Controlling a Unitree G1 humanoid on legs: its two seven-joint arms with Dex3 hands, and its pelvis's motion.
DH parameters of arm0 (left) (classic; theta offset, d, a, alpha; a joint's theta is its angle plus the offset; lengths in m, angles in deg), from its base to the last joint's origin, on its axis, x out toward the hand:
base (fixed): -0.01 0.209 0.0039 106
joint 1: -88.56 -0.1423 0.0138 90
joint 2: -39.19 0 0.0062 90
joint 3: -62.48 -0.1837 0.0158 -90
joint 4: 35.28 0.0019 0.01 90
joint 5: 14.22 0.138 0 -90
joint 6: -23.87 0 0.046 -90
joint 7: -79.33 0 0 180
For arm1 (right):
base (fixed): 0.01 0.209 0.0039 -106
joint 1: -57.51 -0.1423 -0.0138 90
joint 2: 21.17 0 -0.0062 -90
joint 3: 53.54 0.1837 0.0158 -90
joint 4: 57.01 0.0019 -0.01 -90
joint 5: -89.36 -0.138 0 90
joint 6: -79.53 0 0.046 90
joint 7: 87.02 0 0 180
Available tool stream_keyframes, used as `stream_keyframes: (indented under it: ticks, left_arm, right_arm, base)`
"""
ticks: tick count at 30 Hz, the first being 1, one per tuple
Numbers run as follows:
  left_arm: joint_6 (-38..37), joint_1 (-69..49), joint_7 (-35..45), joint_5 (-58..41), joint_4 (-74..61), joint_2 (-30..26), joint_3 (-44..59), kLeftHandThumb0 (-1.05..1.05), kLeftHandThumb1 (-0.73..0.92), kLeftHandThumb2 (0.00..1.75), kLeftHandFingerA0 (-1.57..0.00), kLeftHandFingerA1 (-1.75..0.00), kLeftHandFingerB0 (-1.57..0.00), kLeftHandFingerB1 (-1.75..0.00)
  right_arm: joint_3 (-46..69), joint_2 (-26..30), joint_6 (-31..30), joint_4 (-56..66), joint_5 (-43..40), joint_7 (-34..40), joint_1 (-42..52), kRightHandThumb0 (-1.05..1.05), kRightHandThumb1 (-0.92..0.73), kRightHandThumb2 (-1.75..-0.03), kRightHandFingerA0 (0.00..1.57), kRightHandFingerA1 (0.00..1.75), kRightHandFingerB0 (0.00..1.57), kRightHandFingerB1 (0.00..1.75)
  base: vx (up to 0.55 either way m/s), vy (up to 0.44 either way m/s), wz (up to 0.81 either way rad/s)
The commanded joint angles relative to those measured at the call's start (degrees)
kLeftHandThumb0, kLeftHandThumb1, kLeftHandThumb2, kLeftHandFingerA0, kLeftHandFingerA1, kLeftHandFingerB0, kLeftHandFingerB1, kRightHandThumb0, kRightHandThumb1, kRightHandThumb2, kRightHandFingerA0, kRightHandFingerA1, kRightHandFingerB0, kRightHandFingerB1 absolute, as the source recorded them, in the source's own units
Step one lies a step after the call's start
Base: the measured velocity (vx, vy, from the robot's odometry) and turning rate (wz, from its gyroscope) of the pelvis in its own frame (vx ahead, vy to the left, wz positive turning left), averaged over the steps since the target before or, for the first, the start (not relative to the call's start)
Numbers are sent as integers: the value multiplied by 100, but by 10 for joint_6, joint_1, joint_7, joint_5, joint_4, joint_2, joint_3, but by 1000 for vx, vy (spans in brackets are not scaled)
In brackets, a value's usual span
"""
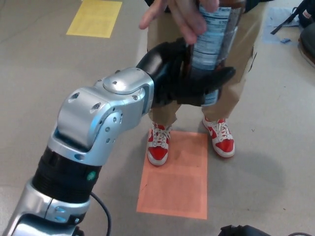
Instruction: The robot recieved a bottle of protein shake from a person using its left hand and then shake the protein up and down 2 two times and hand it back to the person
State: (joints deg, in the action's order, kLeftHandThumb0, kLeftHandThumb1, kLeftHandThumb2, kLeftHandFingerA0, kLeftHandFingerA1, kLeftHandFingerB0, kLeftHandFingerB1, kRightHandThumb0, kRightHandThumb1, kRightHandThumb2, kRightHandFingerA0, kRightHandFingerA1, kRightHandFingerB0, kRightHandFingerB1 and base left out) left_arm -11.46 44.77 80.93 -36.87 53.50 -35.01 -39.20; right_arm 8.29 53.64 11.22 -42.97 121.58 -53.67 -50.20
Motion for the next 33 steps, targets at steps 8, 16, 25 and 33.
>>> stream_keyframes:
  ticks: [8,16,25,33]
  left_arm:
    - [-54,8,11,68,40,-13,5,-73,44,83,0,-12,0,-8]
    - [-174,-18,-45,143,54,12,-8,-35,87,65,-76,-45,-24,-29]
    - [-204,-26,-16,134,59,19,6,-11,70,90,-86,-158,-75,-134]
    - [-206,-19,25,126,74,14,11,-15,76,78,-84,-162,-70,-132]
  right_arm:
    - [4,6,3,-3,4,-3,0,-45,-47,-116,106,97,90,78]
    - [12,7,8,-3,-2,-11,-3,-45,-47,-116,105,99,91,79]
    - [12,8,7,-3,-1,-10,-6,-45,-47,-117,105,93,95,70]
    - [15,8,4,-3,3,-7,-11,-45,-50,-115,103,100,90,81]
  base:
    - [0,0,0]
    - [0,0,0]
    - [0,0,0]
    - [0,0,0]
